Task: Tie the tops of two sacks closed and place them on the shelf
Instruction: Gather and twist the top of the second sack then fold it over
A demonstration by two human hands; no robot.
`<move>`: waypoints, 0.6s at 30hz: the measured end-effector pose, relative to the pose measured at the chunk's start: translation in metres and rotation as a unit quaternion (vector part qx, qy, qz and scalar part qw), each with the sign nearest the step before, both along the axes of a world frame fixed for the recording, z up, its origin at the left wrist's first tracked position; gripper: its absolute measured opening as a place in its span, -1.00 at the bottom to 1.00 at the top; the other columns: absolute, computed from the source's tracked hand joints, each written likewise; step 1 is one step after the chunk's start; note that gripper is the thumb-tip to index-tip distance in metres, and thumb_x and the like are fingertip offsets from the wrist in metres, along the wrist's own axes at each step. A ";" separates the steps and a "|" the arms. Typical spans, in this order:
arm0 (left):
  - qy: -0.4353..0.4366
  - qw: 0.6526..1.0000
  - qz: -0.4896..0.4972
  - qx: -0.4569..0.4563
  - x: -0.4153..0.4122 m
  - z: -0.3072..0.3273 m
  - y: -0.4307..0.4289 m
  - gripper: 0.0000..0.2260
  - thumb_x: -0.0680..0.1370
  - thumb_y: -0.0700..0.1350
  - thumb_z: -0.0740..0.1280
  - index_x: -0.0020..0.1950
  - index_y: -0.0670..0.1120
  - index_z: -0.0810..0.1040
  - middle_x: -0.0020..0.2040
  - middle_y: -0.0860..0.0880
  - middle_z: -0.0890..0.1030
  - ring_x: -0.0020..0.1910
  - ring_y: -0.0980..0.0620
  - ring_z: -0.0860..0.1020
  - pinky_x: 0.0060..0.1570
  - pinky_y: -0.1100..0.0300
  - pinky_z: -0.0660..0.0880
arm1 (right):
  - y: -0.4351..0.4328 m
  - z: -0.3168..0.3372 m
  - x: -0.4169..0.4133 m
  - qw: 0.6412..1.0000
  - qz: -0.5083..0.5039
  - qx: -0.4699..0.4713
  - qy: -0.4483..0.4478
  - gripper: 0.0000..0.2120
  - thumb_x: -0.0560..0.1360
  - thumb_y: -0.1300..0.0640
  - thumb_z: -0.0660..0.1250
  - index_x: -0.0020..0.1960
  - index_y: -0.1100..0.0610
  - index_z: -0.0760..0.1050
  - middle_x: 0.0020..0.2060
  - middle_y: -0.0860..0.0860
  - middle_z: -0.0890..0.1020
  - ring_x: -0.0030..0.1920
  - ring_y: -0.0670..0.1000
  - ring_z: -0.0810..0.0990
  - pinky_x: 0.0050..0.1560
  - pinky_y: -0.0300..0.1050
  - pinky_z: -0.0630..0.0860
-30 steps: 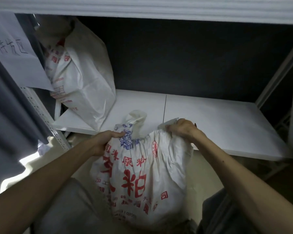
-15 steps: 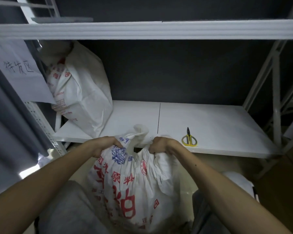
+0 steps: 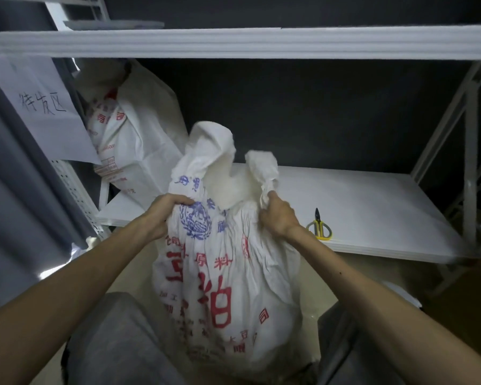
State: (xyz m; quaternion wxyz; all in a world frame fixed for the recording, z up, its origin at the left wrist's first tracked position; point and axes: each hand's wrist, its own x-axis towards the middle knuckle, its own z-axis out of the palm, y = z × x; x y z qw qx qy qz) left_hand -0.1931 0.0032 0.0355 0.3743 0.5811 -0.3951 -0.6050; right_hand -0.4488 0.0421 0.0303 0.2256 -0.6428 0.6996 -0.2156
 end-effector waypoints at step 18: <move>0.215 0.976 0.036 -0.007 -0.048 -0.027 -0.056 -0.69 0.50 -0.20 0.35 0.23 -0.23 0.59 0.14 -0.24 0.66 0.10 -0.22 0.64 0.11 -0.08 0.56 | -0.083 -0.053 -0.014 0.969 0.015 -0.242 0.052 -0.44 0.55 0.36 0.11 0.52 0.09 0.21 0.23 0.16 0.49 0.08 0.24 0.53 0.14 0.09 0.49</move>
